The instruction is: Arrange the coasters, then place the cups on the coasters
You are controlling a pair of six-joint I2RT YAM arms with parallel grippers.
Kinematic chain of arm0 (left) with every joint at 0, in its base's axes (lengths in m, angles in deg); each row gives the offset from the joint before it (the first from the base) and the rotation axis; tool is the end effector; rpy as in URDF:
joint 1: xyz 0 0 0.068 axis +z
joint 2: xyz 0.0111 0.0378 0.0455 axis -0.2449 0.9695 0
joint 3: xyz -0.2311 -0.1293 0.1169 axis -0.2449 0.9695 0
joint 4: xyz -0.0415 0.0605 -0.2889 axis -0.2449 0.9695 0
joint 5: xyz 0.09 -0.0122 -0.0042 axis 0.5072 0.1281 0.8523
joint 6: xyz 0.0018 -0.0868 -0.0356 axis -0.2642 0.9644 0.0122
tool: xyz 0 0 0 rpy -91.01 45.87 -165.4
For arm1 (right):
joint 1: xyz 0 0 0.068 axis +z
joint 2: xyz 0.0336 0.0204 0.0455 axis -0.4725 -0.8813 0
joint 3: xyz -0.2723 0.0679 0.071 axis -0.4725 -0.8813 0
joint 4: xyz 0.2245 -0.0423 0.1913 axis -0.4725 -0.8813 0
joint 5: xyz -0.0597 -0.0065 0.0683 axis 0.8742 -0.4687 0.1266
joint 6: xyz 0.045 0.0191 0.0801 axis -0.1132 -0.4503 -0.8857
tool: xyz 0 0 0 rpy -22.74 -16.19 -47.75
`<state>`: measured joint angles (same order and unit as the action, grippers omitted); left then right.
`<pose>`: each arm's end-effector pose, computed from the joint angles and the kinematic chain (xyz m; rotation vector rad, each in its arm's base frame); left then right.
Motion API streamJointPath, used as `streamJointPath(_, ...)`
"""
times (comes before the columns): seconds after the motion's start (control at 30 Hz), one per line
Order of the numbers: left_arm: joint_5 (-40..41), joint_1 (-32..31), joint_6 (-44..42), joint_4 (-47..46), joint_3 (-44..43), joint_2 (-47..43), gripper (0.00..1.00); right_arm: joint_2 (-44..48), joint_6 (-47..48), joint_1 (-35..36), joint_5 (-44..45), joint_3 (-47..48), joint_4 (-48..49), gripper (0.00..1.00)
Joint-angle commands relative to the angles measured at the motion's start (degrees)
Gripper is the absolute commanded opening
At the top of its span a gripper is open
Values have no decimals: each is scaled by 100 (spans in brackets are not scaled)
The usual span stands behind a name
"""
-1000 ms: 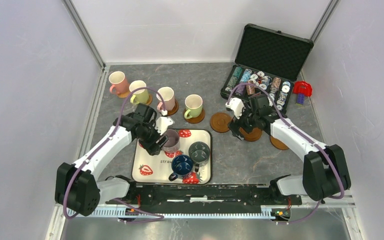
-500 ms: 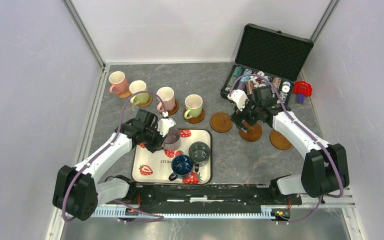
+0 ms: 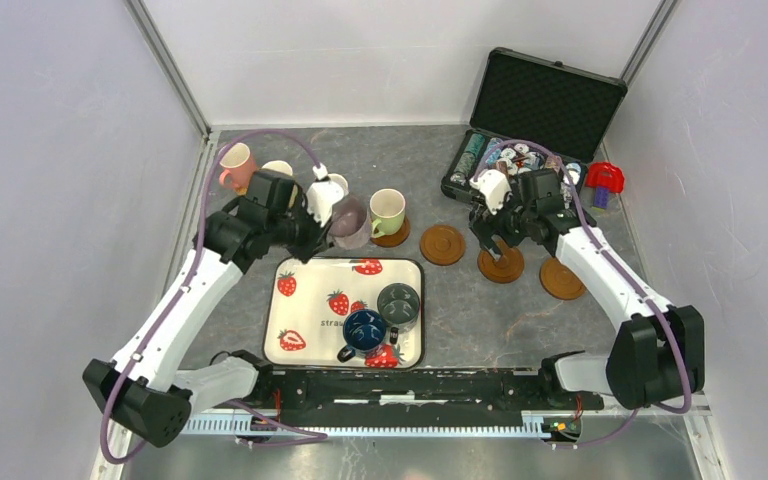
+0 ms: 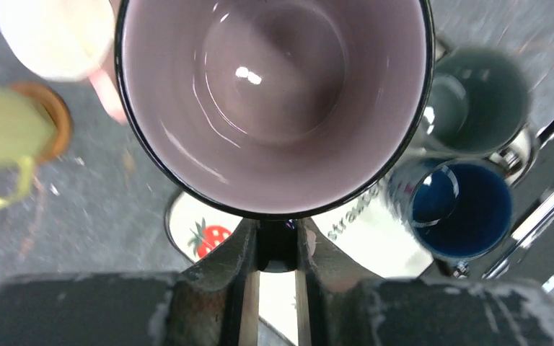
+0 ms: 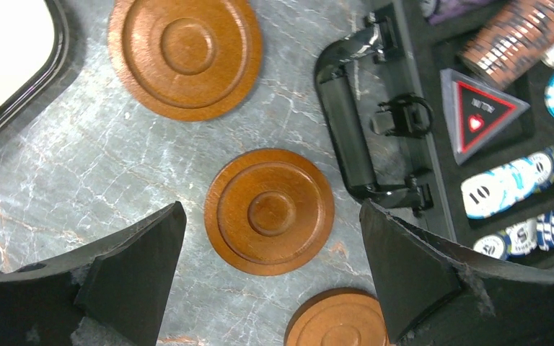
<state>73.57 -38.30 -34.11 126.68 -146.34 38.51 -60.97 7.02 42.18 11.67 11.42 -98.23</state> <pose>0.2418 -0.1323 0.3085 1.0518 2.2001 -0.3424 0.3207 0.1024 0.2240 -0.9765 2.2169 0.2113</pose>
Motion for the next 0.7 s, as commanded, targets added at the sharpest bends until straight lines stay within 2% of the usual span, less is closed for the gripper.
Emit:
streamJointPath(0.0, 1, -373, 718, -95, -1359, 470, 2, 205, -610, -265, 205, 222, 289, 98)
streamJointPath(0.07, 87, -520, 1099, -145, -1900, 893, 2, 212, -775, -405, 291, 305, 306, 98)
streamJointPath(0.2, 1141, -1091, 2228, -560, -2589, 1654, 2, 263, -980, -705, 432, 377, 332, 98)
streamJointPath(0.33, 3101, -1997, 2784, -898, -2879, 2239, 2, 309, -1118, -919, 567, 413, 376, 98)
streamJointPath(0.37, 3341, -2165, 2921, -922, -2914, 2360, 2, 306, -1162, -961, 598, 439, 392, 98)
streamJointPath(0.67, 3543, -2590, 4167, -811, -3499, 3602, 2, 297, -1257, -1239, 610, 468, 455, 98)
